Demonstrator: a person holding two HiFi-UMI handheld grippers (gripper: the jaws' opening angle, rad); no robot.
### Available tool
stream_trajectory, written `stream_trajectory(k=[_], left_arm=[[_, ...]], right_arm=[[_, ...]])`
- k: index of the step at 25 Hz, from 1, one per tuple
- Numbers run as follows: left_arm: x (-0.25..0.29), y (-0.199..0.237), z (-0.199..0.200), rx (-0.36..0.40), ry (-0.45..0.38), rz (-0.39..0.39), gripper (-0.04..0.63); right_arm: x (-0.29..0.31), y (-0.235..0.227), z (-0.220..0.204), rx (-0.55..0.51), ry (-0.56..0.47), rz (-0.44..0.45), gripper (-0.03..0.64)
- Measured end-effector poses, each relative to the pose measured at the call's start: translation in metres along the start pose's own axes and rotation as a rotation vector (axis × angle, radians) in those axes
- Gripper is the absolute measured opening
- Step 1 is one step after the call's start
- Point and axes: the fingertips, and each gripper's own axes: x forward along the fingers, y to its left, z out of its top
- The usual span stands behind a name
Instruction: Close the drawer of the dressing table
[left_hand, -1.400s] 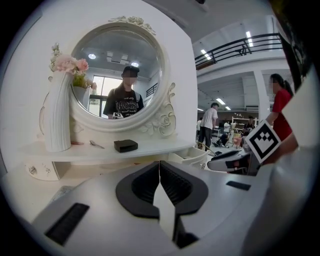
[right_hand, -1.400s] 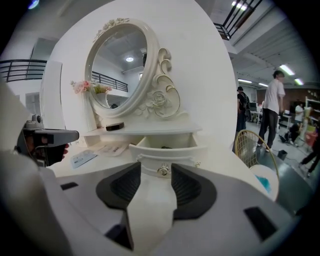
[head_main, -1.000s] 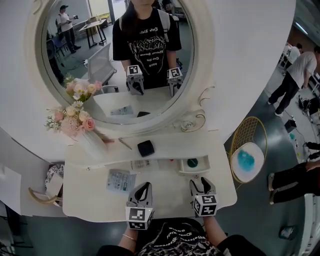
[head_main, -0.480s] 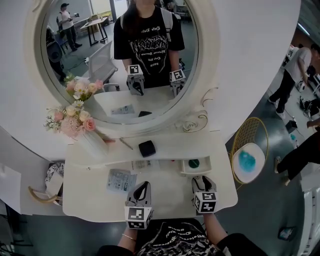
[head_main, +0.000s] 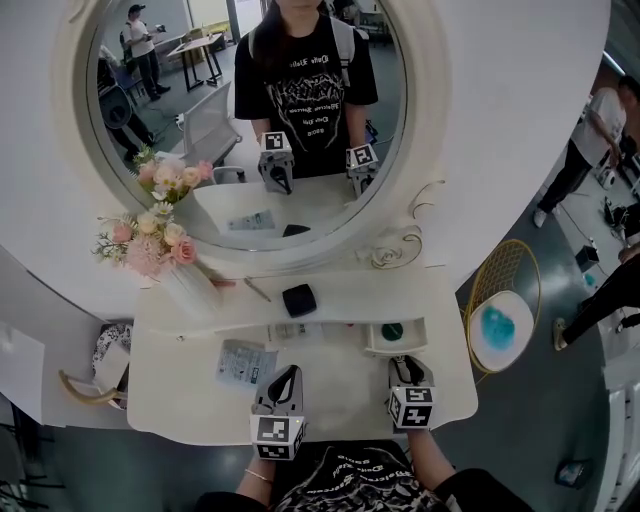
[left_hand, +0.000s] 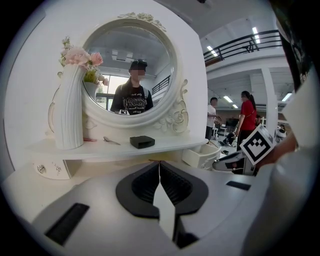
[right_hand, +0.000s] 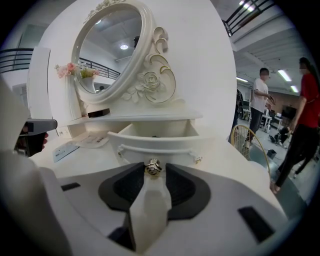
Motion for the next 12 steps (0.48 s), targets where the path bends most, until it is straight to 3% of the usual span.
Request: stream_trajectory(k=[12], left_arm=[[0.0017,0.0017,-0.0036,-0.003,0.011,-0.005,0.017]], right_arm=[[0.0005,0.0025,-0.0012,-0.031,0.01,-0.004,0.107]])
